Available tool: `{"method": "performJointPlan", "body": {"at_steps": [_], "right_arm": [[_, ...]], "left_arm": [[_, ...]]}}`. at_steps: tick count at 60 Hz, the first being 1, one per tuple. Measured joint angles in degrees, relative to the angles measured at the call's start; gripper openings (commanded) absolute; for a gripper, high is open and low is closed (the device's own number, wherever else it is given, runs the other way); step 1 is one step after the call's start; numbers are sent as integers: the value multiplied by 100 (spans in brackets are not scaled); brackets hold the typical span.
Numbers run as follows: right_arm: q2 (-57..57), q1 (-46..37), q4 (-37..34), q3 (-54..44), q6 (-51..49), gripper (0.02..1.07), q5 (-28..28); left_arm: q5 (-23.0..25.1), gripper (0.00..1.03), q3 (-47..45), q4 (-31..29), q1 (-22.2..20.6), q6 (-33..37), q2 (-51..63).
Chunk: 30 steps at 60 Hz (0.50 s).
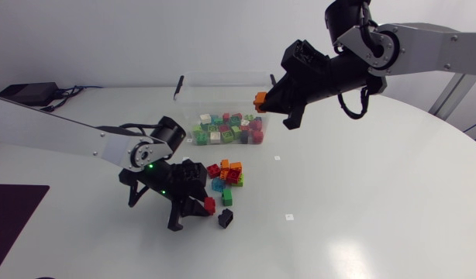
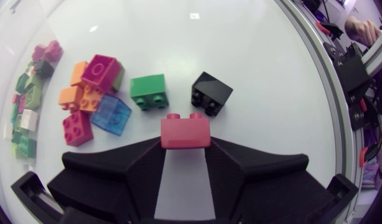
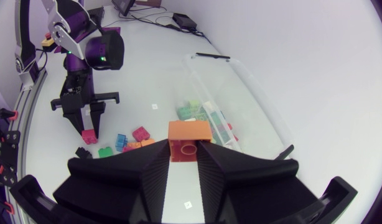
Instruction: Place the duplo bricks in the container
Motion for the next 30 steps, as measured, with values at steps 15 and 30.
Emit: {"method": "performJointPlan", "body": {"at_steps": [15, 30], "right_arm": [[584, -9, 638, 474, 601, 20, 26], [1239, -7, 1008, 1051, 1019, 20, 234]], "left_arm": [[42, 31, 0, -131, 544, -2, -800], [153, 31, 223, -210, 800, -144, -994]]}}
